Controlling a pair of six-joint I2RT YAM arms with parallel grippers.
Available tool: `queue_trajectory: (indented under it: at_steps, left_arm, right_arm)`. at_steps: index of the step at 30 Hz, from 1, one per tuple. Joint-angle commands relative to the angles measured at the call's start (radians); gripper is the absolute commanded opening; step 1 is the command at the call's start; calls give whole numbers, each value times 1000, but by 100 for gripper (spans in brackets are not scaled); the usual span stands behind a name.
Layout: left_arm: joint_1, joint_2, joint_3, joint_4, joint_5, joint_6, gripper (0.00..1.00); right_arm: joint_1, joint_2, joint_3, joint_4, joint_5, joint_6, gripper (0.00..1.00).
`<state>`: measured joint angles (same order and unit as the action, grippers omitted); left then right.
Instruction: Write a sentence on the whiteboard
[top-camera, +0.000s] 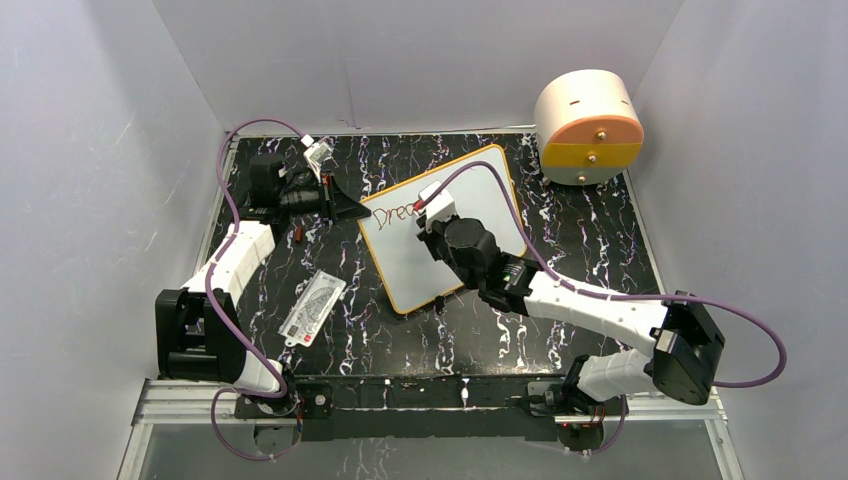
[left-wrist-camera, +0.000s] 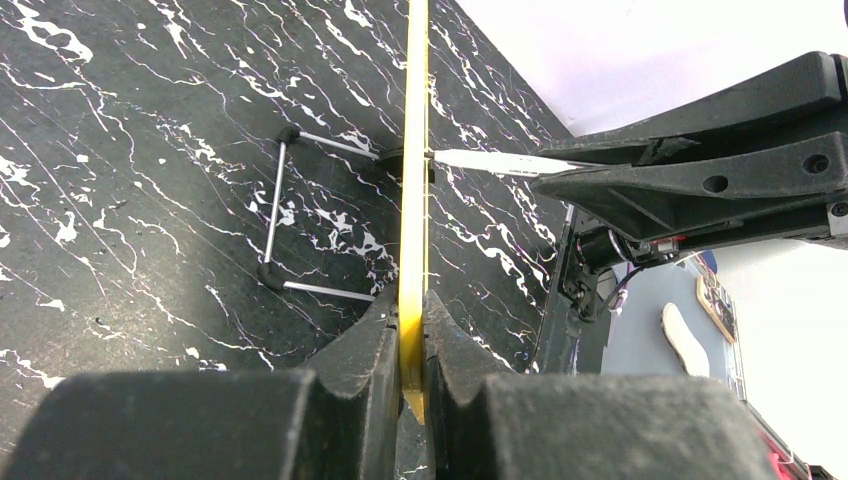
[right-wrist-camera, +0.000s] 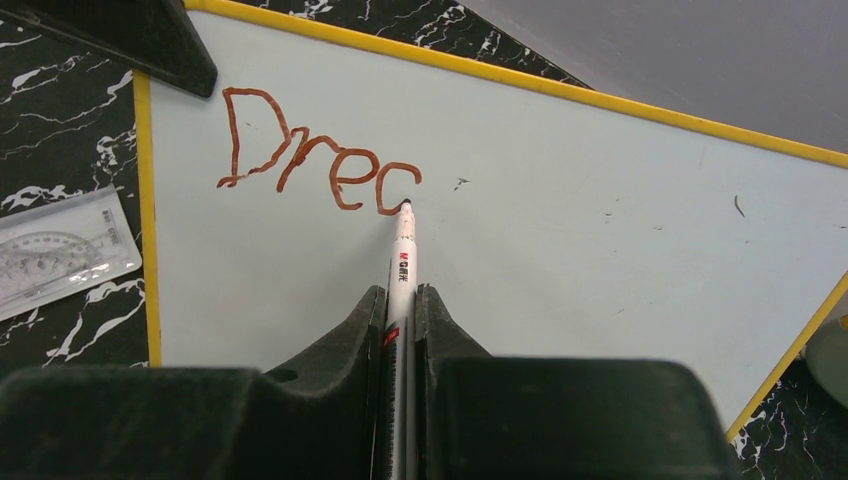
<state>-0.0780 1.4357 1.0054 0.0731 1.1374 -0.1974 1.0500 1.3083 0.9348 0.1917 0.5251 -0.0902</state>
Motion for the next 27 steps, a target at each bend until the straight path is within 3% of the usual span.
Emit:
queue_trajectory:
  at_steps: [1,10,27]
  left_arm:
    - [-25,21,-1,-67,-5,32,0]
    - [-25,23,0,-67,-7,33,0]
    - [-25,24,3,-99,-18,39,0]
  right_arm:
    - [-17,2,2,94,35,-17,0]
    - [-22,13,16,124,24,-25,0]
    - [-23,-9,13,-3,-28,15,0]
